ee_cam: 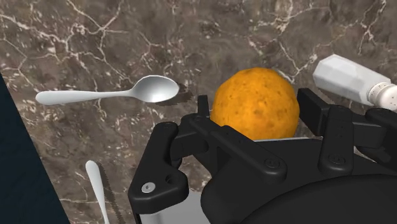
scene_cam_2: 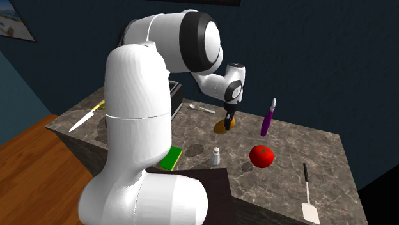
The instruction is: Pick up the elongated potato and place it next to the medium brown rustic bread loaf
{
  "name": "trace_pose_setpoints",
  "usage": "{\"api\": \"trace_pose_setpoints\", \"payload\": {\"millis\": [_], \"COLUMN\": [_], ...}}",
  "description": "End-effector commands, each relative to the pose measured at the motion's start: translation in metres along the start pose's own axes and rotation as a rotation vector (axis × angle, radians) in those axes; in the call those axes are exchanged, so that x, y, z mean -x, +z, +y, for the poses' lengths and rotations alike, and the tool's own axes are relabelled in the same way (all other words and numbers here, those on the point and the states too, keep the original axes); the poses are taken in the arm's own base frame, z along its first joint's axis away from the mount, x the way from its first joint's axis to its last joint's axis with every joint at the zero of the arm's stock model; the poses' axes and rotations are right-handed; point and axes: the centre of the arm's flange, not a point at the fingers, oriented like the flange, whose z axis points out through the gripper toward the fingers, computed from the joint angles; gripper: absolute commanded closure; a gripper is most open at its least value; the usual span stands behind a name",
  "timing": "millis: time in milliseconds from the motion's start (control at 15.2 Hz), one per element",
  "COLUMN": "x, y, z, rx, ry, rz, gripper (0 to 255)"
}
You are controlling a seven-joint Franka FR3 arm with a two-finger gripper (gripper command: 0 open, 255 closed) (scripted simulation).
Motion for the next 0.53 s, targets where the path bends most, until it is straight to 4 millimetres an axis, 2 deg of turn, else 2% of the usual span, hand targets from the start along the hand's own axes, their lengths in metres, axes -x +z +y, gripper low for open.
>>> {"api": "trace_pose_setpoints", "payload": {"millis": [0, 462], "x": [0.0, 0.002], "y": [-0.011, -0.043], "z": [-0.001, -0.002], "rx": [0.0, 0.0], "ry": [0.0, 0.0], "rz": [0.0, 0.0], "gripper": [255, 255]}}
